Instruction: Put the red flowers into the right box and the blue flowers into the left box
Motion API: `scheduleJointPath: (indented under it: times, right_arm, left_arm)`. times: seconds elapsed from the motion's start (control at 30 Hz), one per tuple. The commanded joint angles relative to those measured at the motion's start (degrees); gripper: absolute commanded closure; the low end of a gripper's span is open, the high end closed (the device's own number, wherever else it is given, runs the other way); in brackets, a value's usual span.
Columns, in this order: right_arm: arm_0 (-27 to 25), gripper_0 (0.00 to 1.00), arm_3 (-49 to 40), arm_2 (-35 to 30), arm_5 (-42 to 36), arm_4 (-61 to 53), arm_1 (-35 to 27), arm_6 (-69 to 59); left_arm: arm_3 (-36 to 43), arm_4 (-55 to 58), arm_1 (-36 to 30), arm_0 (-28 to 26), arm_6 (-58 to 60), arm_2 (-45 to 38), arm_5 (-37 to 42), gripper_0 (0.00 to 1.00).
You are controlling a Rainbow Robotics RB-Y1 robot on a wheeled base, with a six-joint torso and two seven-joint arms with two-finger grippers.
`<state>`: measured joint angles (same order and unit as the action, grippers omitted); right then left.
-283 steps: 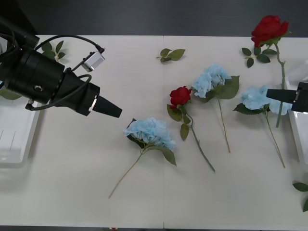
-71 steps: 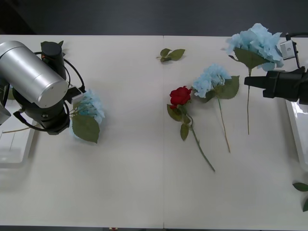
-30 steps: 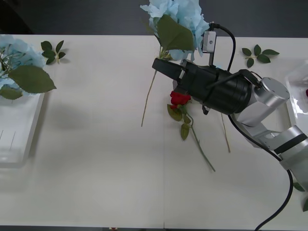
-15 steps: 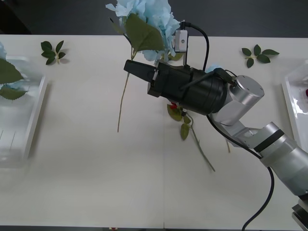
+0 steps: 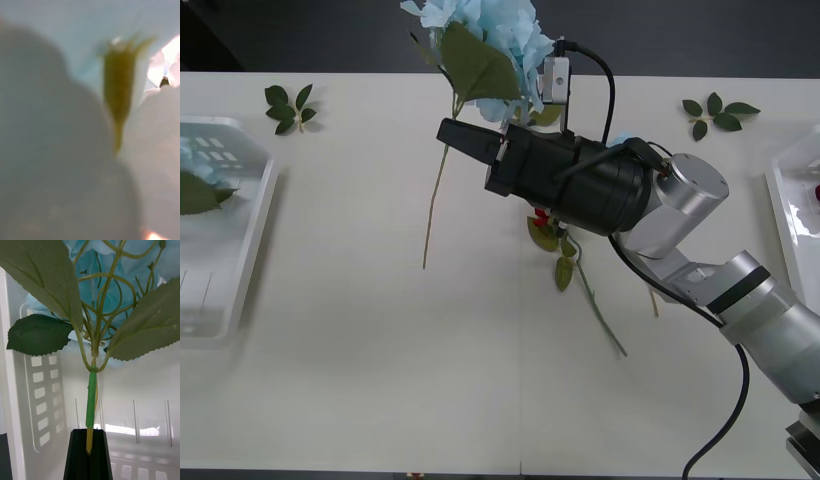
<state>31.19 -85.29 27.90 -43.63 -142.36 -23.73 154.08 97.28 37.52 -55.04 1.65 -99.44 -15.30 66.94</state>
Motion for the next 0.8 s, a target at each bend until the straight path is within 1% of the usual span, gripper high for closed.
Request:
scheduleJointPath:
  times: [0.03, 0.13, 0.17, 0.2, 0.23, 0.27, 0.53, 0.67, 0.8]
  right_arm:
    - [3.18, 1.00, -2.08, 1.28, 0.82, -0.29, 0.35, 0.92]
    - [3.44, 1.00, -2.16, 1.89, 1.62, -0.29, 0.35, 0.92]
    - [3.62, 1.00, -2.08, 2.07, 1.79, -0.29, 0.26, 0.92]
    - [3.62, 1.00, -2.16, 1.98, 1.79, -0.29, 0.26, 0.92]
    - [3.62, 1.00, -2.08, 2.07, 1.79, -0.29, 0.26, 0.92]
    - [3.62, 1.00, -2.16, 2.24, 1.88, -0.29, 0.26, 0.92]
    - [4.58, 1.00, -2.08, 3.91, 3.20, -0.64, 0.43, 0.92]
    - [4.58, 1.00, -2.08, 4.35, 3.55, -0.73, 0.79, 0.92]
    - [4.58, 1.00, -2.08, 4.35, 3.90, -0.73, 1.66, 0.92]
  left_arm:
    - [0.01, -2.01, -1.39, 0.72, -1.46, 0.27, -0.41, 1.00]
    - [0.01, -2.54, -1.39, 0.72, -1.55, 0.71, -0.58, 1.00]
    - [0.01, -2.54, -1.39, 0.72, -1.63, 0.80, -0.76, 0.86]
    - [0.01, -2.54, -1.39, 0.72, -1.81, 0.80, -0.94, 0.51]
    - [0.01, -2.45, -1.39, 0.72, -1.99, 0.97, -0.94, 0.12]
    - [0.01, -2.45, -1.39, 0.72, -2.16, 0.97, -1.02, 0.00]
    - [0.54, 0.72, -1.39, 0.63, -4.18, 1.15, -0.41, 0.00]
    - [1.68, 5.11, -1.39, 0.63, -5.33, 1.15, 3.99, 0.00]
    - [4.23, 11.00, -1.39, 0.63, -7.35, 0.71, 10.84, 0.00]
